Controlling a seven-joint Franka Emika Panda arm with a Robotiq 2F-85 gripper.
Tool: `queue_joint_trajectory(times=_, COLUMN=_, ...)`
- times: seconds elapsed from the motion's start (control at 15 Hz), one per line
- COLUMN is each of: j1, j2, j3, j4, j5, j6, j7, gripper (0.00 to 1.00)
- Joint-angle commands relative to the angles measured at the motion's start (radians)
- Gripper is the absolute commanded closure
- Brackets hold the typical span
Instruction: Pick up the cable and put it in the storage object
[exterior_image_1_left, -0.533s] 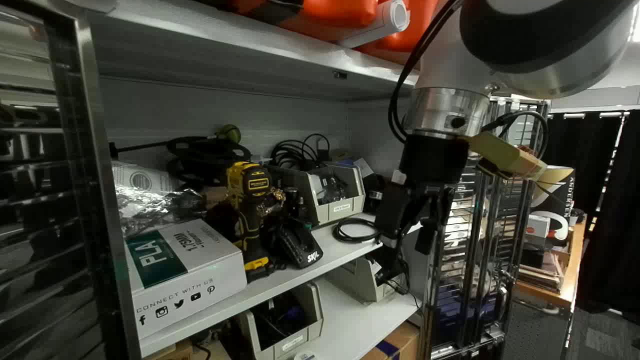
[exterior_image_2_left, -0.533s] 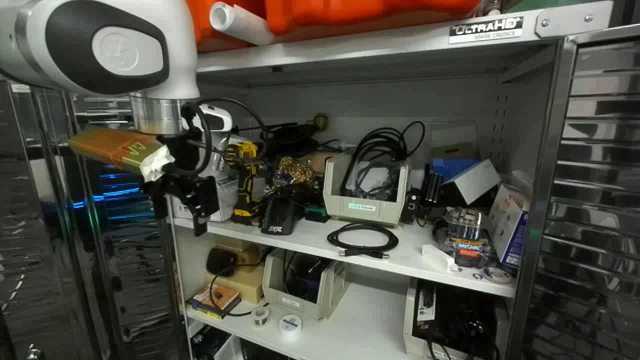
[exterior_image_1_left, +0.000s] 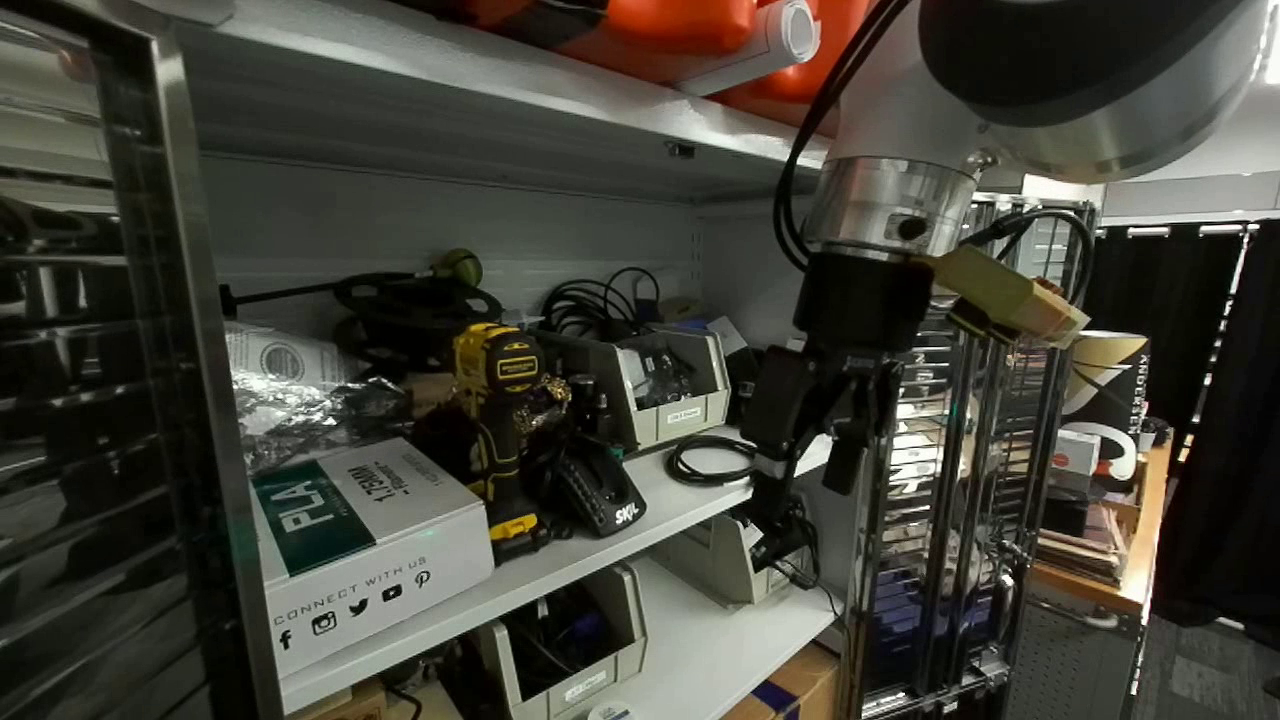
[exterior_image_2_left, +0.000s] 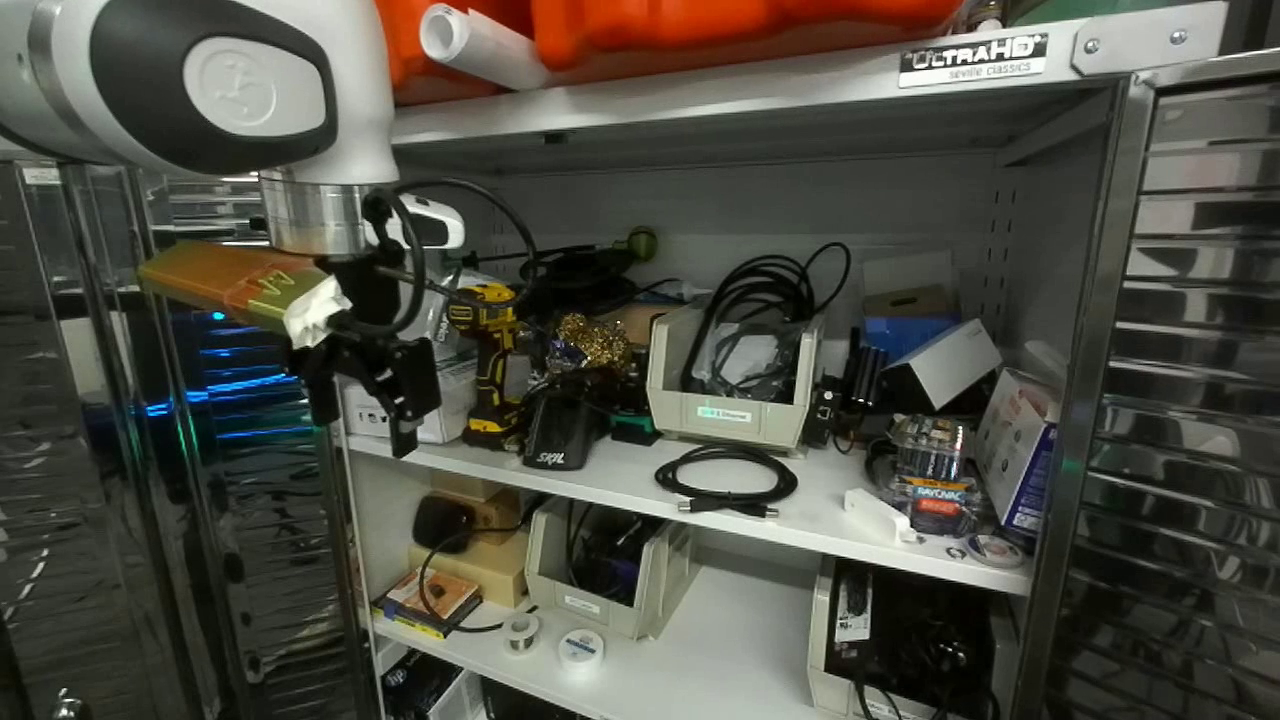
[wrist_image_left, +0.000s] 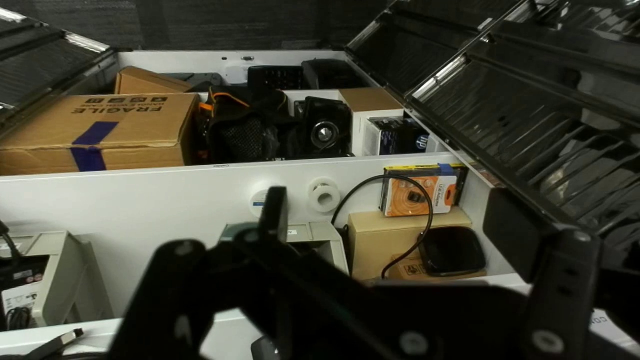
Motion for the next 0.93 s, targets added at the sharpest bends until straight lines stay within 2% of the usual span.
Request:
queue_joint_trajectory(times=0.0, j1=-0.020, j2=0.012, j3=0.001, j4=0.001, j5=-0.006, j6=0.037, j7=0.003, gripper=0.00)
queue_joint_trajectory(times=0.27, j1=-0.075, j2=0.103, j3=-0.039, j4=0.033, j5=-0.022, j6=0.108, j7=-0.009, gripper=0.00)
queue_joint_trajectory(times=0.53, j1=-0.120, j2=0.259, j3=-0.087, j4=0.098, j5=-0.002, j6=0.218, j7=-0.013, gripper=0.00)
queue_joint_trajectory(times=0.87, j1=-0.169, j2=0.472, j3=-0.121, j4=0.269, j5=-0.009, j6=0.302, j7=0.040, gripper=0.00)
